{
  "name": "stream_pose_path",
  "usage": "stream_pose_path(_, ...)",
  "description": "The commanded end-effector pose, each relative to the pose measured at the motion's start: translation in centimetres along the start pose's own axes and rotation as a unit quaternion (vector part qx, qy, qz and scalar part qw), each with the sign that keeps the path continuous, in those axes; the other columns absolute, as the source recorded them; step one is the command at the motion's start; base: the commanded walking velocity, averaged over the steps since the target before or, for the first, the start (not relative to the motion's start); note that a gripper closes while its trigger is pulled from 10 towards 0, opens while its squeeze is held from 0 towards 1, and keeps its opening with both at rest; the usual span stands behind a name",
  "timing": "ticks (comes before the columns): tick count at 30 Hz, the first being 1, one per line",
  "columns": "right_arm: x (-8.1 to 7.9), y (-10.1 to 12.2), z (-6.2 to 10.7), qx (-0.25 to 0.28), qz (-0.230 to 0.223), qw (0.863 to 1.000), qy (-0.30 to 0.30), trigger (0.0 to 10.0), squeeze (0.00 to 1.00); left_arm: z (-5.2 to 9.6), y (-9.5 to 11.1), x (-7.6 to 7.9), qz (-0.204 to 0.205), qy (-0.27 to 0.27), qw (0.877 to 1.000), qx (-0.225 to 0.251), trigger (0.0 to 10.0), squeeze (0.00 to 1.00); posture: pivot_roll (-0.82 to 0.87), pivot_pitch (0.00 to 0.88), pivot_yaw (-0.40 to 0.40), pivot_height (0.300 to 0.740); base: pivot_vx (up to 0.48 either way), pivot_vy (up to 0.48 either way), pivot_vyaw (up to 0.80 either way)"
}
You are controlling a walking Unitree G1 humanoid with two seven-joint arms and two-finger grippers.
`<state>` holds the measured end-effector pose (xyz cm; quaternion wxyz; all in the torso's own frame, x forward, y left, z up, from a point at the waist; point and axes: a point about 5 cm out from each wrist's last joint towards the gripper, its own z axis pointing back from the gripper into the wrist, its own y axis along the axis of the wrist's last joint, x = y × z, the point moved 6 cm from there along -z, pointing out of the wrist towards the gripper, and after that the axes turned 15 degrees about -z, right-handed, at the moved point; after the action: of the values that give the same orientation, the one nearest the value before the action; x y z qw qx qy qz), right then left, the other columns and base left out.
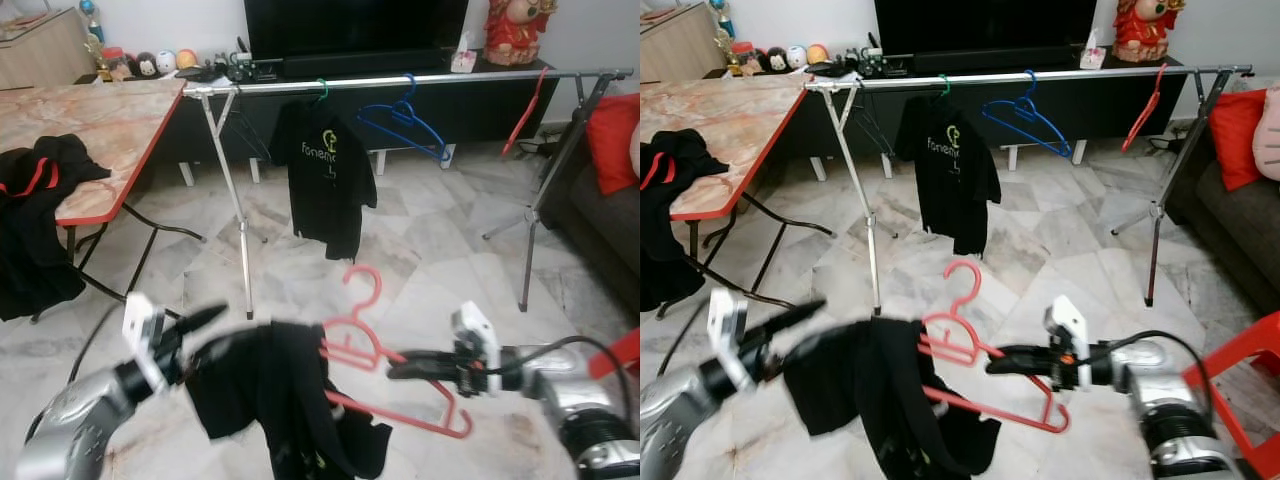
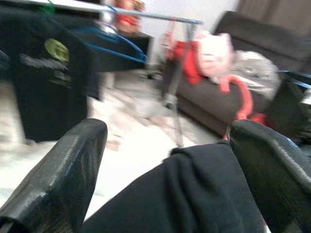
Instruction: Hang hanger
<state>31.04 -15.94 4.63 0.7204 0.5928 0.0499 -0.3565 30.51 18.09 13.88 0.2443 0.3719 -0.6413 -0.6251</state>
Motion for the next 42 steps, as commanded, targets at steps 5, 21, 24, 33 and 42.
stream_pose_path(5, 0.3, 3.7, -1.4, 0.086, 0.041, 0.995, -0.033, 0.0, 0.0, -0.8, 1.2, -1.4, -0.055, 0.074, 0.996, 0.01, 10.0, 0.0, -0.06, 0.0, 0.038, 0.74, 0.0, 0.0, 0.0)
stream_pose_path(21, -1.6, 10.5, -4.9, 0.212, 0.11, 0.969, -0.066, 0.0, 0.0, -1.8, -3.9, -0.5, -0.184, 0.129, 0.969, -0.105, 10.0, 0.0, -0.05, 0.0, 0.032, 0.74, 0.0, 0.0, 0.0)
stream_pose_path(24, -2.1, 10.6, -5.3, 0.209, 0.119, 0.969, -0.059, 0.0, 0.0, -1.8, -4.7, -0.4, -0.198, 0.136, 0.963, -0.119, 10.0, 0.0, -0.05, 0.0, 0.03, 0.74, 0.0, 0.0, 0.0)
stream_pose_path(33, -3.5, 11.1, -6.1, 0.201, 0.135, 0.97, -0.033, 0.0, 0.0, -2.2, -6.3, -0.2, -0.171, 0.157, 0.963, -0.137, 10.0, 0.0, -0.05, 0.0, 0.004, 0.74, 0.0, 0.0, 0.0)
stream_pose_path(42, -4.2, 10.8, -6.8, 0.19, 0.133, 0.973, -0.015, 0.0, 0.0, -2.9, -5.9, 2.3, -0.11, 0.097, 0.984, -0.103, 10.0, 0.0, -0.04, 0.0, 0.002, 0.74, 0.0, 0.0, 0.0)
